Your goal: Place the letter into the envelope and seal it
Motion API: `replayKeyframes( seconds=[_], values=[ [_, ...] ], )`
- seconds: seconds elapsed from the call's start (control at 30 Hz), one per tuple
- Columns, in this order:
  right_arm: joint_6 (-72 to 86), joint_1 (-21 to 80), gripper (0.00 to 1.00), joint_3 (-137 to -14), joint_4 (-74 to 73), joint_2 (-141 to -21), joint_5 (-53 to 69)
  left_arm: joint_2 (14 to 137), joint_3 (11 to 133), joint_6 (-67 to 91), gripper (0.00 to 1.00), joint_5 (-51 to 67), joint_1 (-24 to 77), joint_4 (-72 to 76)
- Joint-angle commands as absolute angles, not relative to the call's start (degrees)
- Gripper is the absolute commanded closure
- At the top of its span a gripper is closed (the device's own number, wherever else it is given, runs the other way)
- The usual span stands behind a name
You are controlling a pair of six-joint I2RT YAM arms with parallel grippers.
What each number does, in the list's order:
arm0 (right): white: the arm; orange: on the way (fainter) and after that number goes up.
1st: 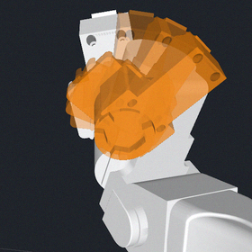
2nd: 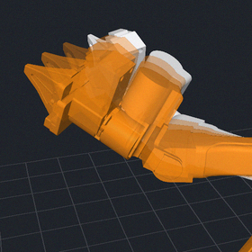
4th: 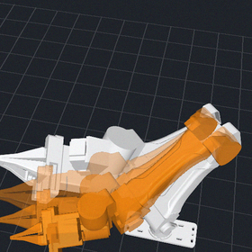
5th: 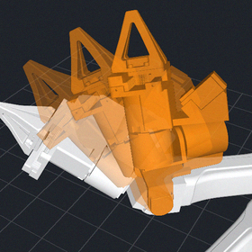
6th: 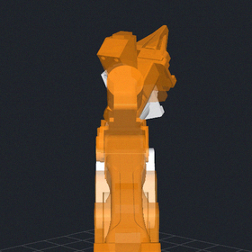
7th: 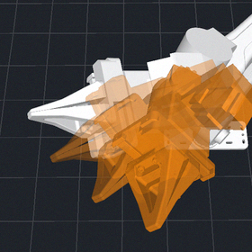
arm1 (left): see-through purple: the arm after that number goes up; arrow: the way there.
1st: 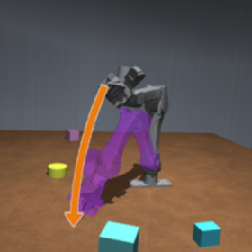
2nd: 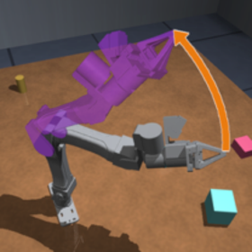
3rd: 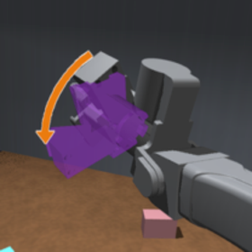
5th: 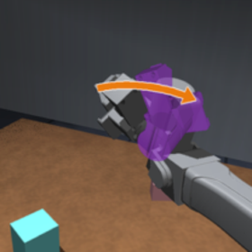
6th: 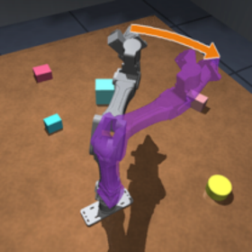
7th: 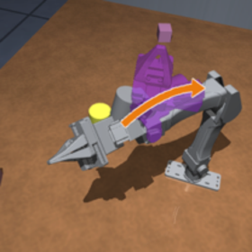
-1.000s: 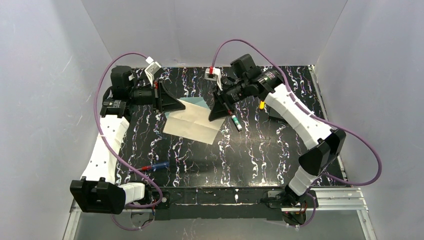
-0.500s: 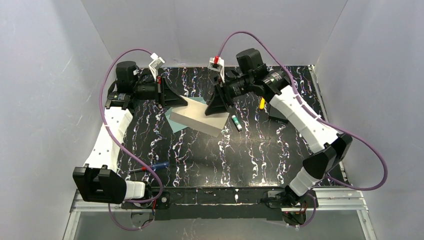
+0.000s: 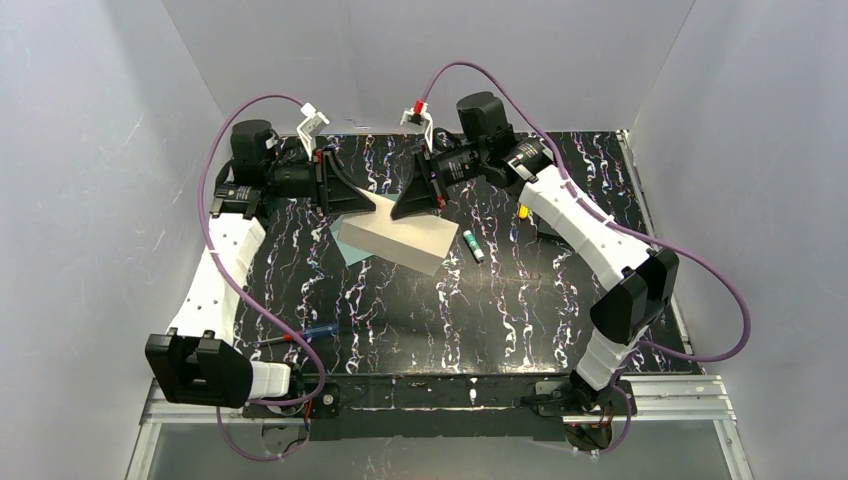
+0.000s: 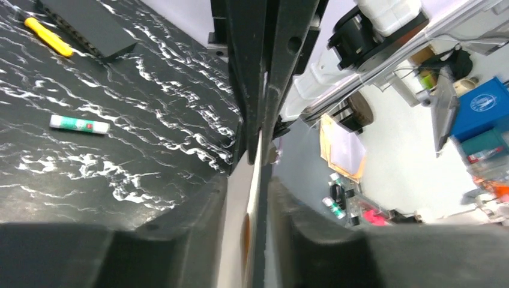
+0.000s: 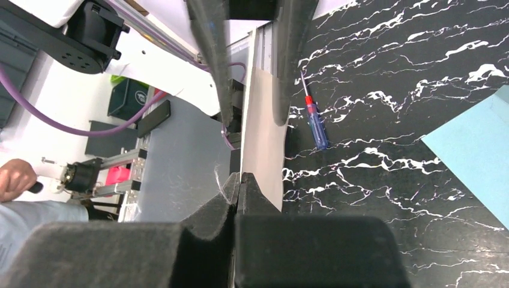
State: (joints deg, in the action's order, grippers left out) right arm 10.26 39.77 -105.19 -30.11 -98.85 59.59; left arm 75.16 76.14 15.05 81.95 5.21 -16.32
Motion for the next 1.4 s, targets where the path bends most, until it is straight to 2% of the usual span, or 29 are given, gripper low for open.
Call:
replayKeyframes(
  seconds=[0.0, 0.03, 0.1, 0.23, 0.33, 0.43, 0.6, 0.8, 0.97, 1.07, 1.23, 1.37],
  values=[
    [13.7, 39.9, 0.99, -105.2, -25.2, -96.9, 57.2, 74.2, 80.0, 14.0, 0.43, 78.2, 5.1, -18.0],
    [13.7, 39.8, 0.99, -105.1, -25.3, -96.6, 53.6, 74.1, 81.1, 12.6, 0.29, 73.6, 5.1, -20.3],
    [13.7, 39.6, 0.99, -103.9, -24.4, -95.3, 45.6, 73.6, 82.2, 11.8, 0.16, 59.9, 5.1, -22.7],
    [18.4, 39.3, 0.99, -98.4, -16.9, -91.0, 29.8, 74.2, 84.1, 16.6, 0.07, 32.0, 5.0, -24.9],
    [22.4, 39.4, 0.99, -95.2, -11.7, -88.3, 17.9, 75.3, 85.7, 21.7, 0.05, 19.7, 5.0, -27.3],
    [27.7, 39.4, 0.99, -93.3, -6.8, -87.3, 8.9, 73.0, 81.5, 29.4, 0.06, 23.5, 5.0, -19.6],
    [38.0, 39.4, 0.99, -92.0, -1.3, -87.5, 4.2, 69.4, 71.3, 48.4, 0.10, 36.3, 5.2, 8.1],
    [45.8, 39.4, 0.99, -91.3, 5.8, -88.7, 8.0, 73.8, 72.7, 60.4, 0.12, 43.6, 5.4, 14.8],
    [51.1, 39.3, 0.99, -89.8, 11.0, -90.2, 11.2, 74.5, 70.3, 68.0, 0.19, 44.9, 5.6, 22.6],
    [53.8, 39.4, 0.99, -87.2, 15.9, -90.3, 12.2, 74.6, 69.3, 68.9, 0.23, 45.3, 5.9, 23.9],
    [58.2, 39.3, 0.99, -85.5, 21.5, -91.6, 14.8, 75.3, 69.0, 68.6, 0.24, 48.0, 7.1, 25.1],
    [64.3, 39.3, 0.99, -83.2, 29.9, -92.6, 17.1, 75.6, 68.1, 68.0, 0.30, 49.0, 7.8, 25.3]
  ],
)
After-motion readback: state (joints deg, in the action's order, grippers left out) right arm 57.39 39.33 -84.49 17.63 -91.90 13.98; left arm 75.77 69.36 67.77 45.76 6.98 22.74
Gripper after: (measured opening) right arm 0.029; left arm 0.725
